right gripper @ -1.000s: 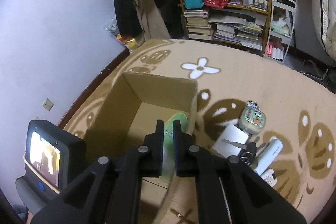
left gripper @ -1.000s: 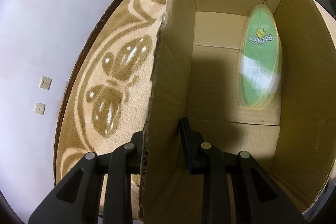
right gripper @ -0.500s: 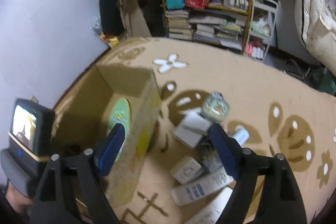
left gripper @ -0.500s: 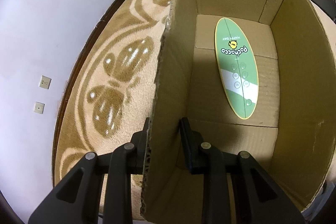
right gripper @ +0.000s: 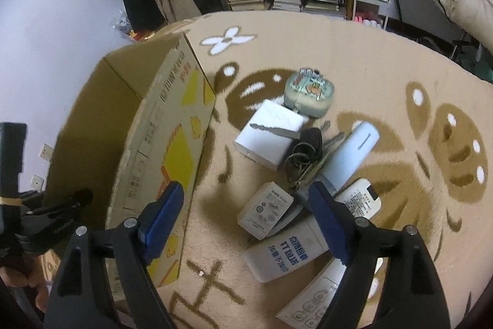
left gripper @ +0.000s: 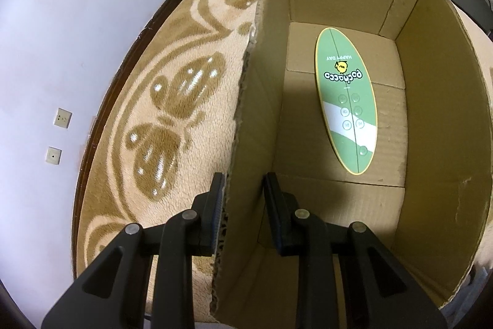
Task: Organize rigid objects
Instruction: 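Return the right gripper to the items and grasp the white plug adapter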
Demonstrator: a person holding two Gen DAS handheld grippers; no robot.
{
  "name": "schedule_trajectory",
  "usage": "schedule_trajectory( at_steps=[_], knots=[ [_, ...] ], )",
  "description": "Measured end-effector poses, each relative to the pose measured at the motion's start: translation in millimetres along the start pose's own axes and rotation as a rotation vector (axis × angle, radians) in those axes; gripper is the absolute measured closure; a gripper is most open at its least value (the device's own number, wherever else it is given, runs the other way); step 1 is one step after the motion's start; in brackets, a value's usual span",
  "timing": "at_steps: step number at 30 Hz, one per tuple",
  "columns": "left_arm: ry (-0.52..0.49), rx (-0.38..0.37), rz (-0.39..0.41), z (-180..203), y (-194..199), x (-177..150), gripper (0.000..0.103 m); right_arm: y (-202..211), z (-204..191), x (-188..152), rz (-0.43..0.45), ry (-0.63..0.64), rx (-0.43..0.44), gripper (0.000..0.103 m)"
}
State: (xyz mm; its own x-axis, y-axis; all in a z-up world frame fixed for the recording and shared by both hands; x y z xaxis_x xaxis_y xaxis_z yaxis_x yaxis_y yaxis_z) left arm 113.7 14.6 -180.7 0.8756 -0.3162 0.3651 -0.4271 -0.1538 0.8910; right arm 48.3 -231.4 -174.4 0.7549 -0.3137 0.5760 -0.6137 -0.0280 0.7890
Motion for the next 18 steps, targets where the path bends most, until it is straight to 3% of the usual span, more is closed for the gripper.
schedule_trajectory(
  at_steps=[5,11,16,18],
  knots=[
    [-0.009,0.006,-0.002,1.4,-0.8,-0.6,0.077,-10.6,7.1,-8.0,-0.036,-0.024,-0.011,0.023],
    [-0.012,0.007,-0.002,2.3,-0.1,-0.6,0.077,-22.8,15.7,-13.3,-0.074,-0.076,0.006,0.042],
    [-0.001,0.005,-0.004,0.4,-0.9,-0.7,0.076,-28.3,20.5,-14.6,-0.067,-0.135,0.015,0.046],
    [0.002,0.002,-0.004,-0.1,-0.9,-0.6,0.076,-29.2,18.9,-14.0,-0.071,-0.135,0.012,0.054]
  ],
)
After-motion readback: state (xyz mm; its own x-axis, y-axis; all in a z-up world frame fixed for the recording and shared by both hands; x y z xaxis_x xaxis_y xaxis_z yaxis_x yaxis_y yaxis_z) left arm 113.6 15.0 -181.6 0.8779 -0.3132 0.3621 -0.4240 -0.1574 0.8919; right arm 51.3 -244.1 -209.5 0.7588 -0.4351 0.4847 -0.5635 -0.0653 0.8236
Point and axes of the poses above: each gripper's, at about its wrist camera, not at the fingertips, and y roughly against the way its jaws point, z to its right, x to its top, the point moved 5 cm from there along -y, roughly the way its jaws point, and after that the axes turned 8 degrees about z, right-handed, at the moved point
